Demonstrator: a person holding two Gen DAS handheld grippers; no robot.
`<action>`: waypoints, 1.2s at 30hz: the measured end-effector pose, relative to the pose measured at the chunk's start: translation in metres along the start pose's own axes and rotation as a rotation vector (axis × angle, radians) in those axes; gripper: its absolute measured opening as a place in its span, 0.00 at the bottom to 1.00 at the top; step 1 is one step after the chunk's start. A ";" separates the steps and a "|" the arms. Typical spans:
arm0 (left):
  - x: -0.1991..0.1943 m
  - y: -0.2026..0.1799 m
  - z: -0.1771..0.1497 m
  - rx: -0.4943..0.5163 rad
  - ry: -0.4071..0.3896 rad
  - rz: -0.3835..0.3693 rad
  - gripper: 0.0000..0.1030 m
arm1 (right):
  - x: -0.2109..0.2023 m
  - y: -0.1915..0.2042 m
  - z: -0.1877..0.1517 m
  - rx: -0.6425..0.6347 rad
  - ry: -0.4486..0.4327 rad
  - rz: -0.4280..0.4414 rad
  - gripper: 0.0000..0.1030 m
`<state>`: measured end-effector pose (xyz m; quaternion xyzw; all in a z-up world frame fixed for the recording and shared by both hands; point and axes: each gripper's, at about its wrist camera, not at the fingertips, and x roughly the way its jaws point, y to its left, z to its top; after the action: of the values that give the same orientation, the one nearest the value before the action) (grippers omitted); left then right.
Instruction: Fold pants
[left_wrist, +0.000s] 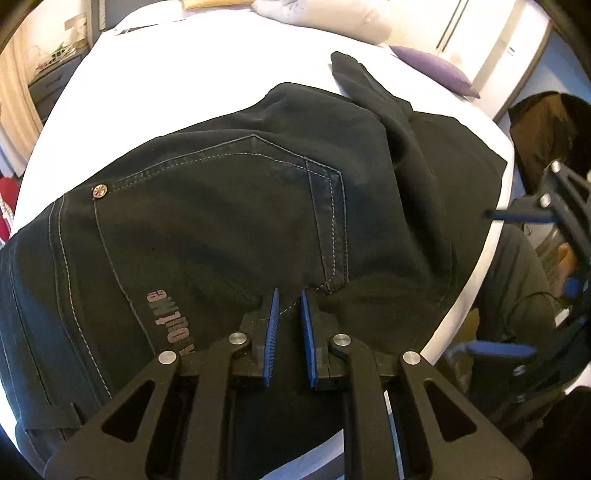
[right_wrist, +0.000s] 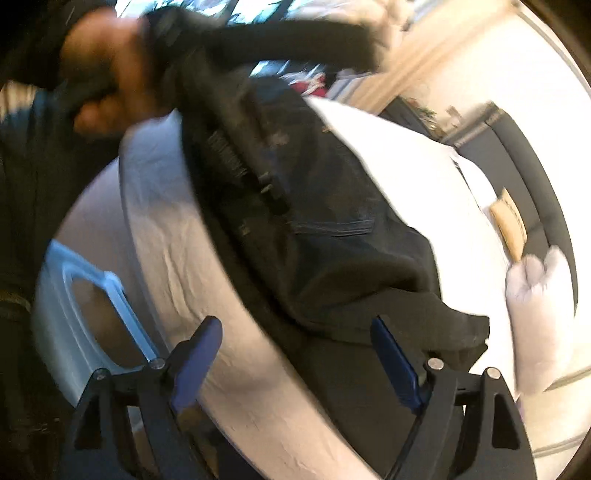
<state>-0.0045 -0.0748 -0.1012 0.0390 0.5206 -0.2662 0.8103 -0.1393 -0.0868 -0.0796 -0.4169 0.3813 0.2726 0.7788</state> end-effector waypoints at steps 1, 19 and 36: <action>-0.001 0.000 0.000 -0.010 -0.002 -0.003 0.12 | -0.005 -0.013 -0.001 0.063 -0.016 0.023 0.82; 0.002 0.009 -0.008 -0.060 0.020 -0.001 0.12 | 0.134 -0.368 -0.145 1.682 -0.131 0.245 0.58; 0.008 0.019 -0.003 -0.097 0.037 -0.045 0.12 | 0.206 -0.396 -0.181 1.875 -0.133 0.280 0.58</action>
<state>0.0045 -0.0603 -0.1140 -0.0069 0.5486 -0.2581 0.7952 0.2034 -0.4197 -0.1395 0.4440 0.4462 -0.0305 0.7764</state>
